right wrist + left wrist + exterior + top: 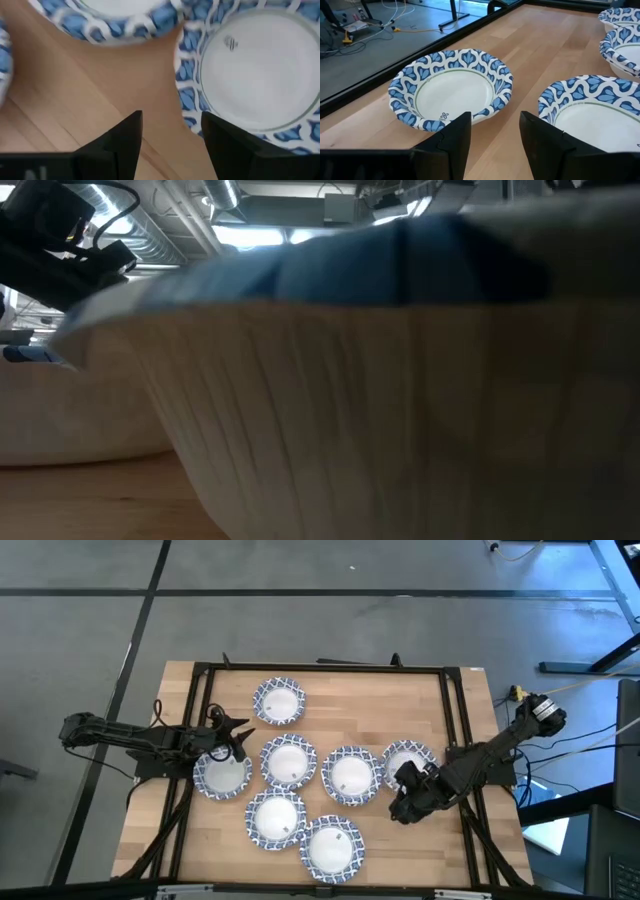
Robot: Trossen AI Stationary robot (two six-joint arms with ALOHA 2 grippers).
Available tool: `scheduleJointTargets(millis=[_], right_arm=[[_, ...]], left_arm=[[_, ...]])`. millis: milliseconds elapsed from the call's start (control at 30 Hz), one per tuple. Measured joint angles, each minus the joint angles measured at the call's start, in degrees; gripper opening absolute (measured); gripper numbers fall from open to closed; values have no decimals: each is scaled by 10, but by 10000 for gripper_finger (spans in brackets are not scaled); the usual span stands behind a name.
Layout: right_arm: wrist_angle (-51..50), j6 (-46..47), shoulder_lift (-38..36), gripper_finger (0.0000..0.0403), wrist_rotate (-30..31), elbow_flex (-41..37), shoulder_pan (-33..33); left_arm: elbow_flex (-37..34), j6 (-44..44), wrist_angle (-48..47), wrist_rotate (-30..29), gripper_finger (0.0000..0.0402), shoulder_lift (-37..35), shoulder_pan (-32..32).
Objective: Nest bowls inside each other
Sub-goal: Stack the white patterned bowls on top of the other white patterned bowls
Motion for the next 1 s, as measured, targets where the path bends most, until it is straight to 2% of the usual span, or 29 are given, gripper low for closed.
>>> scheduleJointTargets(millis=[300, 767, 867, 1000], right_arm=[[13, -2, 26, 204, -12, -38, -1], [13, -6, 89, 203, -12, -39, -2], [13, -5, 99, 184, -12, -39, -2], [14, -5, 103, 128, -12, -39, -2]], left_arm=[[0, -1, 0, 0, 163, 0, 0], [0, -1, 0, 0, 163, 0, 0], [0, -3, 0, 0, 163, 0, 0], [0, -3, 0, 0, 163, 0, 0]])
